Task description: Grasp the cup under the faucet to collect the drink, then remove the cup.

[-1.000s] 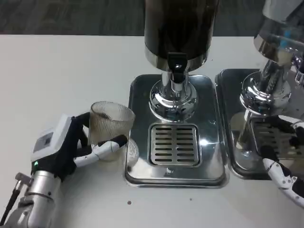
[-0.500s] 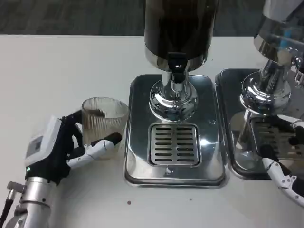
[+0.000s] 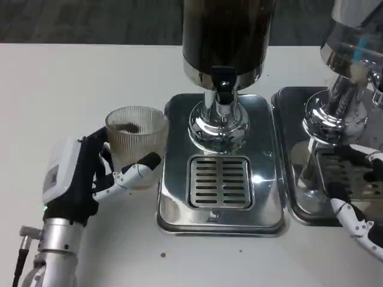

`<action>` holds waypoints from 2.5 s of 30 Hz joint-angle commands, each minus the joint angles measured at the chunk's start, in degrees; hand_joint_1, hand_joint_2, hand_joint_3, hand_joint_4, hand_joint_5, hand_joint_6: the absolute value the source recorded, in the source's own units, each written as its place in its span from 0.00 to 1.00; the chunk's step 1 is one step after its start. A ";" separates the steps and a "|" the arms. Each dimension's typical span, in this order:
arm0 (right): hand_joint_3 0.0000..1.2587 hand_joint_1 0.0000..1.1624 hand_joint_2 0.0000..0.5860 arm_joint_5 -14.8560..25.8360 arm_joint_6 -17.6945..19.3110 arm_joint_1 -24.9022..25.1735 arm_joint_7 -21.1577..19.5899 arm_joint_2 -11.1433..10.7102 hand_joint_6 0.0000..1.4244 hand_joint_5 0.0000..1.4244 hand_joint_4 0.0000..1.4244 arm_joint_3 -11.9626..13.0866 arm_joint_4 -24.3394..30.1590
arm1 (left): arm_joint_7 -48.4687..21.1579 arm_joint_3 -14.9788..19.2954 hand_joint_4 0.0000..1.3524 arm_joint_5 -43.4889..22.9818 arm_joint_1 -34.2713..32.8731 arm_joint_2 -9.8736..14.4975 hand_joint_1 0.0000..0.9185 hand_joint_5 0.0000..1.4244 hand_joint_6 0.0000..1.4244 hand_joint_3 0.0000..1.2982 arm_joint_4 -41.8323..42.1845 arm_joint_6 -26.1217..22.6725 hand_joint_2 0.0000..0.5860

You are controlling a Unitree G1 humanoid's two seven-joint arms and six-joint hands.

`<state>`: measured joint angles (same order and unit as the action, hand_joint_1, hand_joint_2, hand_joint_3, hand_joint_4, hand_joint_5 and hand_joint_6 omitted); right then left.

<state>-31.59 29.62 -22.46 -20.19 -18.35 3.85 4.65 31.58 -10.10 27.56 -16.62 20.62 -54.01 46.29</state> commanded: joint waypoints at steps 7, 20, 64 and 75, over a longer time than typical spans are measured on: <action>0.30 0.39 0.66 -0.57 -1.13 -0.34 0.68 2.02 0.33 0.25 0.25 -0.74 3.08 | -2.30 -0.12 0.51 -0.53 -2.41 -3.06 0.27 0.70 0.87 0.40 1.68 1.13 0.25; 0.30 0.38 0.66 -2.81 -2.04 -2.02 -0.04 5.44 0.33 0.25 0.26 -1.89 6.47 | -3.33 -3.02 0.51 1.74 -6.04 -4.48 0.26 0.70 0.86 0.39 -2.40 1.02 0.26; 0.31 0.37 0.66 -7.11 -3.02 -4.15 -2.31 11.07 0.35 0.26 0.26 -3.71 9.78 | -1.92 -11.63 0.46 8.68 -15.24 -6.47 0.22 0.61 0.70 0.36 -12.61 -1.86 0.26; 0.31 0.37 0.66 -8.30 -3.60 -3.75 -3.94 11.95 0.35 0.26 0.26 -5.50 9.20 | -2.49 -12.16 0.41 8.79 -16.10 -6.35 0.20 0.54 0.59 0.34 -13.46 -1.67 0.26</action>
<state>-39.58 26.46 -26.22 -23.13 -6.83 -1.16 13.89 29.10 -21.71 36.39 -31.30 14.48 -67.08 44.56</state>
